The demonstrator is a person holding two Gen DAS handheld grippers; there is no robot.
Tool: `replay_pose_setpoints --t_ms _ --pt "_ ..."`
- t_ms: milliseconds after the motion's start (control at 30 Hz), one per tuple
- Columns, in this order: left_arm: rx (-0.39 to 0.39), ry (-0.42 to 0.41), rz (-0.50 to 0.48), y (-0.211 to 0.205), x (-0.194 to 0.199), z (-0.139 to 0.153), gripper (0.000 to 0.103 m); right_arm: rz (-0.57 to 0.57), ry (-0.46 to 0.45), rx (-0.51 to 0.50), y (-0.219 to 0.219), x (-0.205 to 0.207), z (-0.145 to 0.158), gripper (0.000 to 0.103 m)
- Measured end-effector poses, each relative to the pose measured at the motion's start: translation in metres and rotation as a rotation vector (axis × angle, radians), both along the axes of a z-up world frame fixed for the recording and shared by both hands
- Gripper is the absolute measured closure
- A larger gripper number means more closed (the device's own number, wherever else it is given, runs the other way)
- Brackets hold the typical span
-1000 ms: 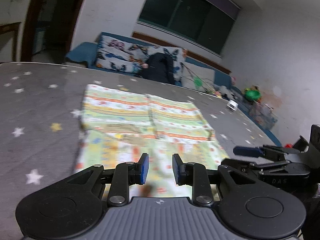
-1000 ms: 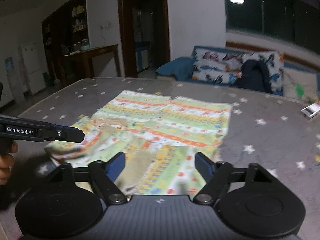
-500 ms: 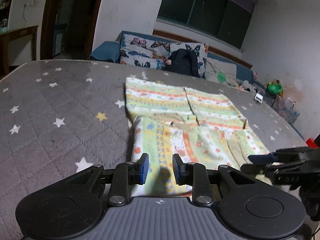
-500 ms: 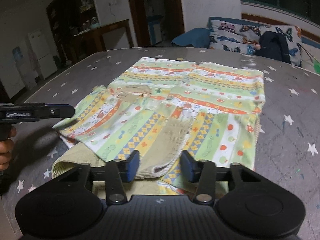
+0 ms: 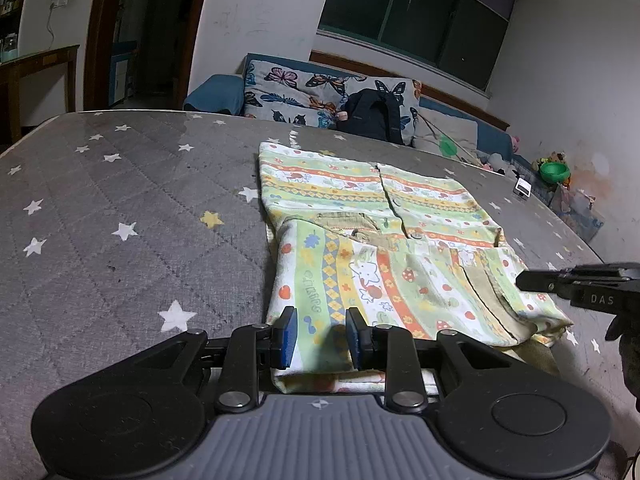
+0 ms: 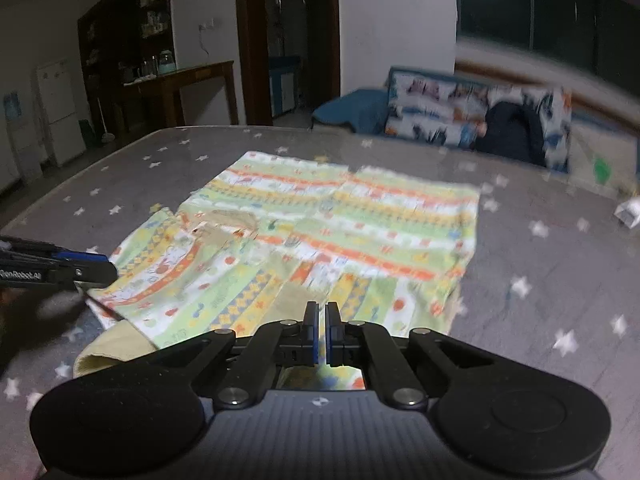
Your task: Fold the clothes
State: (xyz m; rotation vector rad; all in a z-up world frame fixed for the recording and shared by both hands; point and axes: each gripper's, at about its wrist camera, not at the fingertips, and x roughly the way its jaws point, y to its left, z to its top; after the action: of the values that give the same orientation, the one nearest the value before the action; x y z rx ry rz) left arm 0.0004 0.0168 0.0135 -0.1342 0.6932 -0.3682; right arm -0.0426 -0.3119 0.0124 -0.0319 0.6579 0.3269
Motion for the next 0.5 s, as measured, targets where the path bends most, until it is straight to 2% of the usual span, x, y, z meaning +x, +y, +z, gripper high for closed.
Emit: replay_pose_setpoints --t_ms 67,133,167,200,367,467,500 --pt "-0.005 -0.005 0.0 0.001 -0.001 0.002 0.074 -0.006 0.036 0.038 -0.002 0.002 -0.004 0.094" --pt "-0.01 -0.011 -0.001 0.001 -0.001 0.005 0.073 -0.009 0.053 0.041 -0.001 0.004 -0.009 0.078" --pt "-0.01 -0.016 -0.001 0.001 0.0 0.007 0.072 -0.008 0.06 0.039 0.0 0.005 -0.012 0.065" --pt "-0.012 -0.02 -0.003 0.0 0.0 0.009 0.072 -0.004 0.068 0.039 0.002 0.006 -0.016 0.064" --pt "-0.014 -0.035 -0.014 -0.006 0.006 0.015 0.072 0.02 0.075 0.033 0.012 0.009 -0.023 0.063" --pt "-0.014 -0.033 -0.021 -0.011 0.009 0.015 0.072 0.039 0.075 0.033 0.017 0.007 -0.023 0.075" --pt "-0.015 -0.032 -0.026 -0.013 0.01 0.015 0.072 0.043 0.068 0.021 0.02 0.005 -0.022 0.082"
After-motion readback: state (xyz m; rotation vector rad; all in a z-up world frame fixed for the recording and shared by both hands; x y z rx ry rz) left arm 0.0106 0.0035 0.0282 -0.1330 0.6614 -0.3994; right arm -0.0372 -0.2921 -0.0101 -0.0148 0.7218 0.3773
